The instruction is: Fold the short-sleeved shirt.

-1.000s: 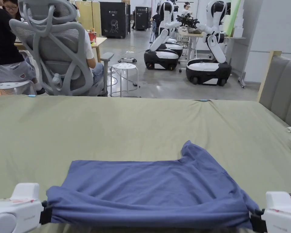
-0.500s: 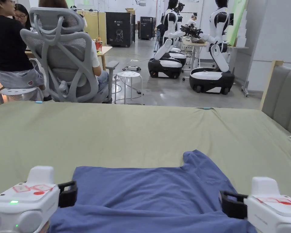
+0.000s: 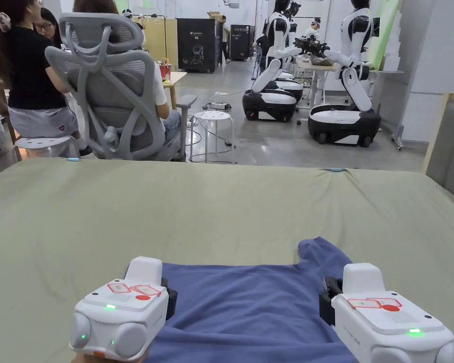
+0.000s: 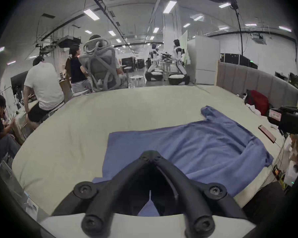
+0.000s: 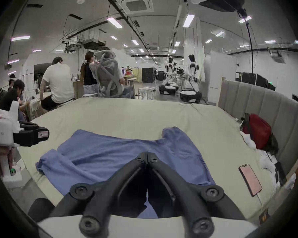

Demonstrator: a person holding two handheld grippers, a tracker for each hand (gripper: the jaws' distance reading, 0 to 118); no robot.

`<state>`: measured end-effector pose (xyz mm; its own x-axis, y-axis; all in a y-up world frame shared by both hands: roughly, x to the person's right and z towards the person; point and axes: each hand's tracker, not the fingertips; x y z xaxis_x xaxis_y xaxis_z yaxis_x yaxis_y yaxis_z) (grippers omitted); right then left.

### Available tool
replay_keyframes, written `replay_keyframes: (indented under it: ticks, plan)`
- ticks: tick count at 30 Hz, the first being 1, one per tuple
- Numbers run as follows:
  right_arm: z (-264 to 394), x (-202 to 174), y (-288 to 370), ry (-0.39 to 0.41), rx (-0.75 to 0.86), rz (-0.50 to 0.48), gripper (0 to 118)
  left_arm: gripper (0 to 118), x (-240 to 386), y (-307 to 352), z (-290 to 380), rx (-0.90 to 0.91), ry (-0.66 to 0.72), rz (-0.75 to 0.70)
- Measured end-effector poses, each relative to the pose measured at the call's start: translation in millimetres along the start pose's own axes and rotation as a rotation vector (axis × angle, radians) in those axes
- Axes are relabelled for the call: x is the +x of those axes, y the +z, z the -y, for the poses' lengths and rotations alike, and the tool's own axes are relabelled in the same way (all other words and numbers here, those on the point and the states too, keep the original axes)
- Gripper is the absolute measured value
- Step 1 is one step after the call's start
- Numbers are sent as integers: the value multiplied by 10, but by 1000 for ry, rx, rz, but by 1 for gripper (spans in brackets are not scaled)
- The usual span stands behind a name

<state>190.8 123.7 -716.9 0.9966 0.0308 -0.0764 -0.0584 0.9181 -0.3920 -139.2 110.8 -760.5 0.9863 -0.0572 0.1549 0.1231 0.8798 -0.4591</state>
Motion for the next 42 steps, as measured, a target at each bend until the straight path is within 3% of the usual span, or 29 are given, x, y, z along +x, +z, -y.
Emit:
replay_keyframes:
  ticks: [7, 15, 16, 17, 19, 20, 21, 23, 26, 27, 28, 29, 30, 32, 34, 37, 38, 39, 40, 41, 42]
  plan:
    - [61, 10, -406, 23, -45, -7, 0, 0, -458, -480, 240, -137, 127, -55]
    - [18, 114, -998, 5, -106, -8, 0, 0, -893, -1648, -194, -237, 142, -119]
    - [21, 150, -1057, -5, -111, -4, 0, 4, -925, -1807, -249, -235, 136, -145]
    - [28, 189, -1106, -16, -114, 3, 0, 17, -948, -1954, -299, -241, 117, -158]
    - [44, 259, -1187, -28, -122, 10, 0, 79, -1022, -2253, -358, -252, 115, -155]
    - [51, 293, -1223, -32, -128, 14, 0, 104, -1065, -2390, -363, -271, 127, -147]
    - [62, 333, -1262, -33, -131, 21, 0, 115, -1139, -2579, -334, -290, 144, -150]
    - [94, 405, -1329, -5, -147, 45, 0, 102, -1174, -2789, -320, -313, 152, -203]
    - [134, 601, -1418, -27, -171, 56, 0, 66, -1091, -2970, -202, -416, 72, -187]
    - [143, 675, -1455, -24, -182, 67, 0, 65, -1056, -3032, -134, -495, 54, -158]
    - [142, 766, -1502, -20, -194, 94, 0, 55, -1003, -2951, -161, -411, 56, -197]
    - [129, 861, -1553, -25, -203, 109, 0, 38, -953, -2882, -208, -419, 61, -191]
    - [103, 974, -1625, -27, -217, 136, 0, 4, -909, -2839, -233, -420, 64, -165]
    - [31, 1192, -1841, -12, -273, 201, 0, 2, -793, -2719, -264, -398, 9, -133]
    - [-24, 1388, -2104, -24, -312, 203, 2, 2, -713, -2508, -355, -360, 19, -140]
    - [-75, 1637, -2524, -94, -399, 195, 8, 2, -671, -2288, -465, -302, 42, -107]
    - [-81, 1699, -2660, -135, -423, 186, 29, 2, -655, -2233, -488, -297, 38, -106]
    - [-76, 1740, -2759, -155, -430, 185, 77, 2, -648, -2197, -502, -293, 39, -102]
    - [-54, 1769, -2872, -157, -455, 187, 105, 2, -637, -2159, -515, -290, 38, -96]
    - [-29, 1786, -2967, -164, -473, 181, 118, 2, -686, -2193, -532, -292, 36, -92]
    - [-12, 1776, -3020, -157, -461, 182, 118, 2, -683, -2186, -527, -292, 32, -90]
